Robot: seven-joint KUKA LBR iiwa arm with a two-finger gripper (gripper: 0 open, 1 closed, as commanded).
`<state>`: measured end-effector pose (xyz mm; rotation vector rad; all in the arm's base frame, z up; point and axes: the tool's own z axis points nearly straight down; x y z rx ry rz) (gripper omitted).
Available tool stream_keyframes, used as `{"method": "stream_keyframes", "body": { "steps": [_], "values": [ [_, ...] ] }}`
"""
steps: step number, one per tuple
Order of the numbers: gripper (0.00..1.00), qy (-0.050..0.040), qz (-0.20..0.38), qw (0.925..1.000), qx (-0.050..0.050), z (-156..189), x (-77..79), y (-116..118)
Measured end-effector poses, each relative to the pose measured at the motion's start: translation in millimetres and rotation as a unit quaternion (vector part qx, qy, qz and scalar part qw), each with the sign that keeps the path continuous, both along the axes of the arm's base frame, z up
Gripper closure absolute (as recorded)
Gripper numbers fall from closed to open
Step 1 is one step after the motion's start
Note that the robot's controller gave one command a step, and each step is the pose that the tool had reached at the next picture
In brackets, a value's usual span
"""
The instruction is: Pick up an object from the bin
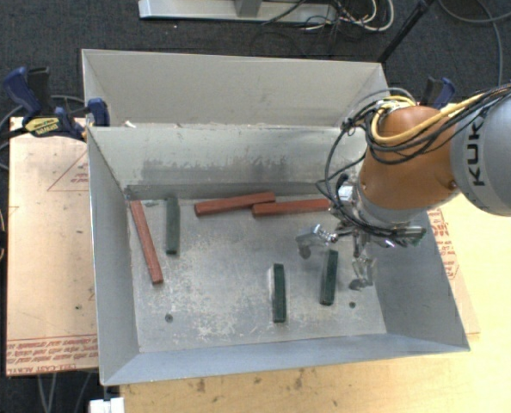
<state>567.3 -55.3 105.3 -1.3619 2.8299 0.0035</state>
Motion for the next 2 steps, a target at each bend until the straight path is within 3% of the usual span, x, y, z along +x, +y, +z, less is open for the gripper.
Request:
{"method": "stream_keyframes", "body": {
  "steps": [1,2],
  "values": [
    [0.0,0.0005,0.061,0.9982,0.0,-36.6,5.0,6.8],
    [1.0,-0.0013,0.06,0.9982,-0.001,-34.5,6.1,6.2]
  ]
}}
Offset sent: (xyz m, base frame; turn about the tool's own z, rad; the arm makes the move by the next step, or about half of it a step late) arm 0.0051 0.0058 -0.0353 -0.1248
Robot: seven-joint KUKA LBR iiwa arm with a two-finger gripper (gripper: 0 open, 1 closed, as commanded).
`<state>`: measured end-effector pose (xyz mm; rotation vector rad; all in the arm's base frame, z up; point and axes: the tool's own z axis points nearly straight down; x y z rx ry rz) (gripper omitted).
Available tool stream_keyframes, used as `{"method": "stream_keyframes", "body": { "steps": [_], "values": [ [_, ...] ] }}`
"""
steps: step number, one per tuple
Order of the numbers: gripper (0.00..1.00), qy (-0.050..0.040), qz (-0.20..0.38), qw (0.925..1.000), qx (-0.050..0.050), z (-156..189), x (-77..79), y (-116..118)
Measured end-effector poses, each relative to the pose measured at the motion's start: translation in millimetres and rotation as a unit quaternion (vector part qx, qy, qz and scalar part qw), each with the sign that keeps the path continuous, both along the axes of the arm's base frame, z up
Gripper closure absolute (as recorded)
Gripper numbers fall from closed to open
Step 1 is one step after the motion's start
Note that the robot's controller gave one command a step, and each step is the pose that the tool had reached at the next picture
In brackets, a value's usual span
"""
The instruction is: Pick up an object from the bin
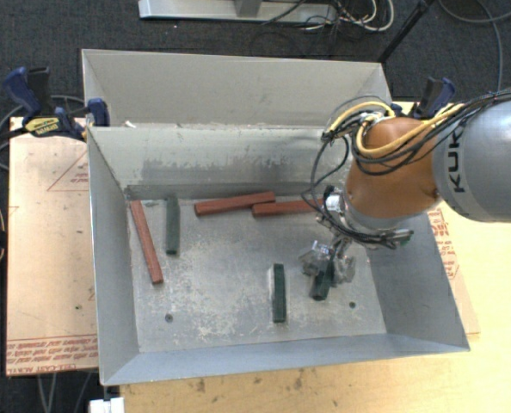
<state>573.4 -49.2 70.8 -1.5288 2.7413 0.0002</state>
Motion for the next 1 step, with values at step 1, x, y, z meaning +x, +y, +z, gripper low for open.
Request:
{"method": "stream_keyframes", "body": {
  "steps": [1],
  "values": [
    [1.0,-0.0037,0.156,0.9877,-0.001,216.1,-32.0,13.0]
  ]
}}
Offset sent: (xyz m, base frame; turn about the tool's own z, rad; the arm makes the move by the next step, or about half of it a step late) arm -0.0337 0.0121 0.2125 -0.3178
